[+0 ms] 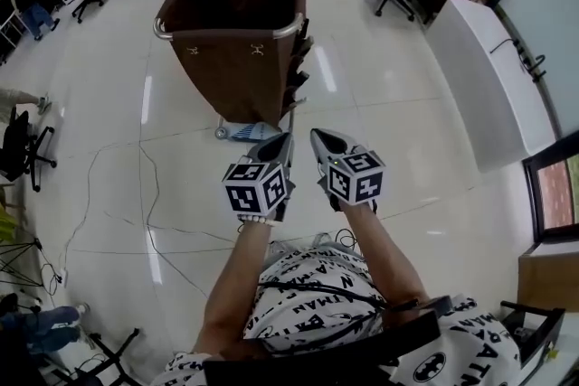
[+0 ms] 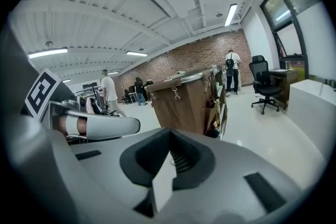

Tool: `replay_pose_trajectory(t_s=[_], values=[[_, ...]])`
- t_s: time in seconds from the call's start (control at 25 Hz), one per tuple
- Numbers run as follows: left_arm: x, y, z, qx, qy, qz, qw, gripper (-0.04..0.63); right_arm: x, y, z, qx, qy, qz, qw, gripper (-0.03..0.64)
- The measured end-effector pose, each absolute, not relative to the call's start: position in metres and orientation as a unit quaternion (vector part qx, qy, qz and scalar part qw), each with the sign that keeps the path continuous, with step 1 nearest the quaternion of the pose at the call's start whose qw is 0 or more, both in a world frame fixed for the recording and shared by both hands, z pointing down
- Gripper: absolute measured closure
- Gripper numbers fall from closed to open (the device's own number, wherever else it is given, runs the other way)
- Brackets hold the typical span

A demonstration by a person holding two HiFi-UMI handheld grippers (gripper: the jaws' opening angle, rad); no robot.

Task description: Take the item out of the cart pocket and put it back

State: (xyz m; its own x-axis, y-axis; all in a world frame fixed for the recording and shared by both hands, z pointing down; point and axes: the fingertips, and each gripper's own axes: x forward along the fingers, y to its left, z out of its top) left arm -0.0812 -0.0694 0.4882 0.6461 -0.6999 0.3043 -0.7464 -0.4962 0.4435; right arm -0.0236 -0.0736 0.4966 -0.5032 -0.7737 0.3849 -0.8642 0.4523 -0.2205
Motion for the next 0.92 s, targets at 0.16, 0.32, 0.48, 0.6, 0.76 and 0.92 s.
replay_pose_trajectory(t_s=[0.16, 0.32, 0.48, 0.6, 0.76, 0.92], values=[[-0.077, -0.07, 0.484, 0.859, -0.432, 0.033, 0.273, 0.592, -0.015, -0.073, 0.499, 0.486, -0.844, 0.192, 0.116, 0.617], [-0.066, -0.066, 0.479, 0.857, -0.436, 0.034, 0.271, 0.592, -0.004, -0.069, 0.497, 0.485, -0.845, 0.195, 0.114, 0.617], [-0.055, -0.064, 0.479, 0.857, -0.437, 0.037, 0.268, 0.592, 0.006, -0.068, 0.495, 0.484, -0.847, 0.194, 0.109, 0.617], [-0.044, -0.062, 0.48, 0.858, -0.437, 0.04, 0.267, 0.592, 0.017, -0.065, 0.496, 0.483, -0.846, 0.195, 0.11, 0.617], [-0.034, -0.058, 0.48, 0.858, -0.439, 0.041, 0.265, 0.592, 0.028, -0.061, 0.497, 0.482, -0.847, 0.196, 0.106, 0.617], [-0.025, -0.053, 0.484, 0.858, -0.438, 0.045, 0.265, 0.592, 0.038, -0.056, 0.499, 0.484, -0.846, 0.198, 0.103, 0.617]])
